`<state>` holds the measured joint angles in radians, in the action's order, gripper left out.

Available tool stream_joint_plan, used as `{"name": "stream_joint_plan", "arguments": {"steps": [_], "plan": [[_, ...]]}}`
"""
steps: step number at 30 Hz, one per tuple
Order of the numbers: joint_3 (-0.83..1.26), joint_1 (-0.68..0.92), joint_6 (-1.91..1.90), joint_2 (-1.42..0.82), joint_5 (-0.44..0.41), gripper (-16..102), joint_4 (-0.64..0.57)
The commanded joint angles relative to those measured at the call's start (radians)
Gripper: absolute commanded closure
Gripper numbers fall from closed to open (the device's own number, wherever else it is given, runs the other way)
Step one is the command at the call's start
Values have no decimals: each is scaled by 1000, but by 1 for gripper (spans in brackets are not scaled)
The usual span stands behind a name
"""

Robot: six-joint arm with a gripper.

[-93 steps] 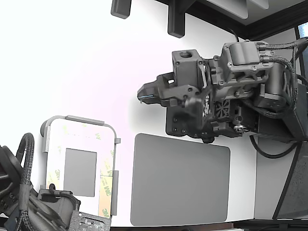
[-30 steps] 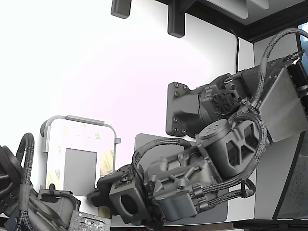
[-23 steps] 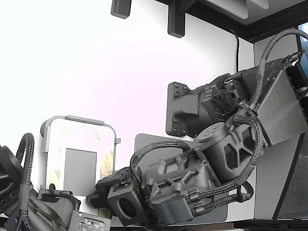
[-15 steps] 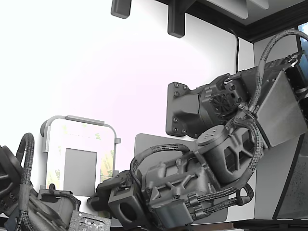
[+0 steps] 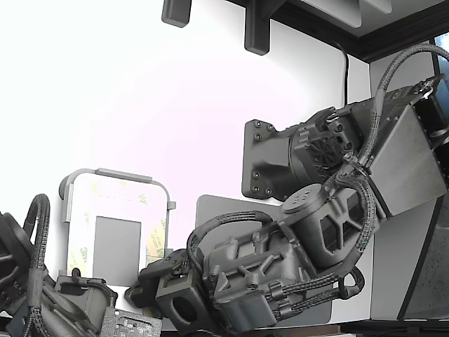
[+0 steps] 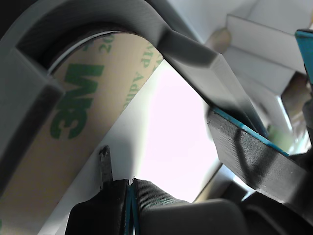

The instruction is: Peel off protective film from adhesive tape.

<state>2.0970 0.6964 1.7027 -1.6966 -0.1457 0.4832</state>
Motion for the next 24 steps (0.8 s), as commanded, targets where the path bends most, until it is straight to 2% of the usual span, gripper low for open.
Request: {"name": "stream_joint_plan", "arguments": {"steps": [1,24], "plan": [[-15,-8,3,-21,2,97,-12],[-23,14,-31,-25,-8,97,3]]}}
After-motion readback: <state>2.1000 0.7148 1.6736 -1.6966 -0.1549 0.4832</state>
